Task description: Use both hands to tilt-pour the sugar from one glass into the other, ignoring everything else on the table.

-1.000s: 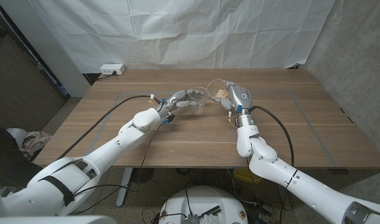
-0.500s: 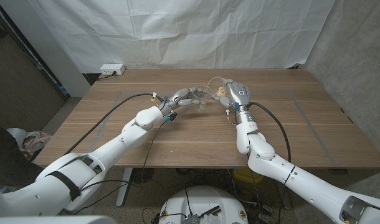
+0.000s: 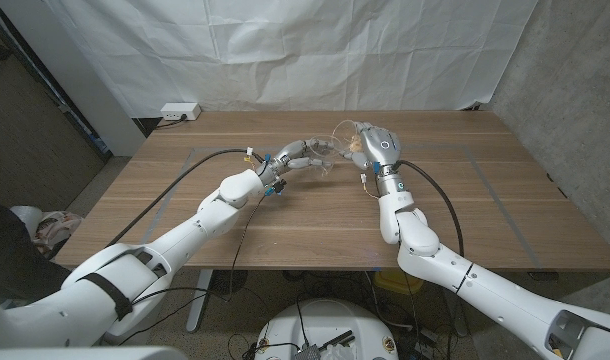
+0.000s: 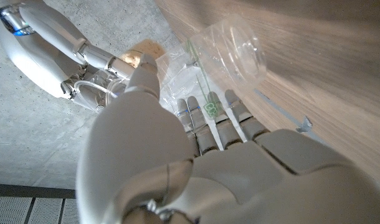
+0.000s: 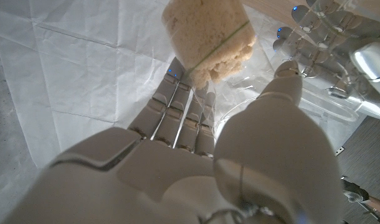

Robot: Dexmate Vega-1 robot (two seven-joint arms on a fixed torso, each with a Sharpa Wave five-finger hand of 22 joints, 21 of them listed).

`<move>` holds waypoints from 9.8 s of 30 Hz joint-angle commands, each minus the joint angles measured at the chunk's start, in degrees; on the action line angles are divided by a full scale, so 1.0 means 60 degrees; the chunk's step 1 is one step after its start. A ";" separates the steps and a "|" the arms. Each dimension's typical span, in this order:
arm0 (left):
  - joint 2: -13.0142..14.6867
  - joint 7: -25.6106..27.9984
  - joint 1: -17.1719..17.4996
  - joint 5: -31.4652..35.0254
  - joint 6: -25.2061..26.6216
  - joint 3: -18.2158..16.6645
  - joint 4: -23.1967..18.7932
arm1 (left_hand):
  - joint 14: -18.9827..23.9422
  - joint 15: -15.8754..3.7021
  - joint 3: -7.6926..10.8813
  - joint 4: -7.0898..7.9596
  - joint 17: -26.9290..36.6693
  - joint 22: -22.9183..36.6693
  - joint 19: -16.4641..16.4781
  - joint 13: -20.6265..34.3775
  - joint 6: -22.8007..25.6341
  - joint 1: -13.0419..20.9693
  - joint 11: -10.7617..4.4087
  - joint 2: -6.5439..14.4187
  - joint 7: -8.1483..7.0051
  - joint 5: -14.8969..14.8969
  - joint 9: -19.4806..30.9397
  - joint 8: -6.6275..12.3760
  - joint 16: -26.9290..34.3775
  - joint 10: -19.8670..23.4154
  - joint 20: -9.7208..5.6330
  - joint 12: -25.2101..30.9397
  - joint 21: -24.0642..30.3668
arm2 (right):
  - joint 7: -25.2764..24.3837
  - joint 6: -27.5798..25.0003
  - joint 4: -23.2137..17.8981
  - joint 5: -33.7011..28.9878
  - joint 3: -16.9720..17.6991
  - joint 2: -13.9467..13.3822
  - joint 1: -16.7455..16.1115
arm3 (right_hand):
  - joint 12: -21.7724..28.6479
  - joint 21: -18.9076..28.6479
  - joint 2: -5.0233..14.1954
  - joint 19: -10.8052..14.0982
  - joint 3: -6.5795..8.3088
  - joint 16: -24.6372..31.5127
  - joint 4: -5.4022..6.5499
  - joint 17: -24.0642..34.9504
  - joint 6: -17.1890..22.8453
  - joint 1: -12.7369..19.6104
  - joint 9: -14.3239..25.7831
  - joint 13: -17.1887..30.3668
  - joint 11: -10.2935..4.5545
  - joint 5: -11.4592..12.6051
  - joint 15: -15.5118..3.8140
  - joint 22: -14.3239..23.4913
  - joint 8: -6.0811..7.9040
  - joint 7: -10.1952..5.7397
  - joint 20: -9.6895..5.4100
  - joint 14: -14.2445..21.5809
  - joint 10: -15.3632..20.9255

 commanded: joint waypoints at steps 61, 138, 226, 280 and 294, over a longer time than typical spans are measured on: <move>0.0004 0.0011 -0.0013 0.0083 0.0050 0.0047 -0.0141 | 0.0122 -0.0915 -0.0057 -0.0056 0.0003 0.0025 -0.0118 0.0063 0.0226 -0.0247 -0.0039 0.0311 -0.0023 -0.0025 0.0041 -0.0009 -0.0057 0.0155 0.0019 -0.0162 0.0141 | 0.1907 -0.0476 0.0627 -0.4439 -0.0444 -0.0242 0.0919 | 0.0094 0.0331 0.0283 -0.0187 -0.0455 -0.0358 0.0114 0.0395 0.0206 0.0178 0.0140 0.0190 -0.0110 -0.0013 -0.1484 -0.0206 -0.0120 -0.0192 -0.0326 0.0255 0.0011; 0.0003 0.0122 -0.0152 0.0093 -0.0101 -0.0077 -0.0160 | -0.0372 -0.0809 -0.0255 -0.0016 -0.0013 0.0011 -0.0333 -0.0057 -0.0500 -0.0543 0.0013 0.0122 0.0104 0.0027 -0.0010 -0.0593 -0.0416 -0.0558 0.0055 -0.0658 0.0169 | -0.0071 -0.0886 0.1776 -0.5914 -0.0629 -0.0267 0.1230 | -0.0075 0.0444 0.0244 -0.0517 -0.0658 -0.0809 0.0292 0.0656 0.0258 0.0144 0.0227 0.0140 -0.0207 -0.0128 -0.1485 -0.0562 -0.0248 -0.0323 -0.0513 0.0184 0.0014; 0.0032 0.0013 -0.0007 -0.0282 -0.0234 -0.0307 -0.0298 | -0.0276 -0.0823 -0.0253 -0.0030 -0.0020 0.0010 -0.0386 -0.0095 -0.0309 -0.0576 0.0049 0.0209 0.0150 0.0007 -0.0012 -0.0791 -0.0487 -0.0440 0.0018 -0.0683 0.0215 | 0.1609 -0.0588 0.2238 -0.8802 -0.0985 -0.0623 0.1785 | -0.0180 0.0419 0.0141 -0.1112 -0.0666 -0.1200 0.0398 0.0900 0.0702 0.0241 0.0168 0.0202 -0.0493 -0.0218 -0.1490 -0.0949 -0.0322 -0.0730 -0.0705 0.0112 0.0238; -0.1200 -0.0998 -0.1118 -0.0812 -0.1589 -0.0312 0.2679 | -0.0198 -0.0856 -0.0195 -0.0062 -0.0012 0.0008 -0.0388 -0.0090 -0.0156 -0.0510 -0.0017 0.0333 0.0092 0.0029 0.0000 -0.0900 -0.0510 -0.0333 0.0074 -0.0681 0.0259 | 0.2033 -0.0904 0.2955 -0.9496 -0.1437 -0.0361 0.2386 | -0.0328 0.0463 0.0157 -0.1371 -0.0667 -0.1368 0.0429 0.1048 0.0759 0.0384 0.0067 0.0261 -0.0580 -0.0268 -0.1485 -0.1048 -0.0500 -0.0844 -0.0714 -0.0029 0.0251; -0.1119 -0.0895 -0.0971 -0.0778 -0.1609 -0.0323 0.2373 | -0.0136 -0.0938 -0.0112 -0.0118 -0.0014 0.0007 -0.0372 -0.0085 -0.0112 -0.0363 0.0007 0.0432 0.0031 0.0063 0.0009 -0.0927 -0.0502 -0.0258 0.0069 -0.0661 0.0281 | 0.2012 -0.0873 0.2641 -0.9512 -0.1338 -0.0504 0.2194 | -0.0348 0.0490 0.0158 -0.1387 -0.0660 -0.1383 0.0436 0.1079 0.0772 0.0414 0.0061 0.0277 -0.0576 -0.0282 -0.1502 -0.1062 -0.0531 -0.0829 -0.0707 -0.0009 0.0273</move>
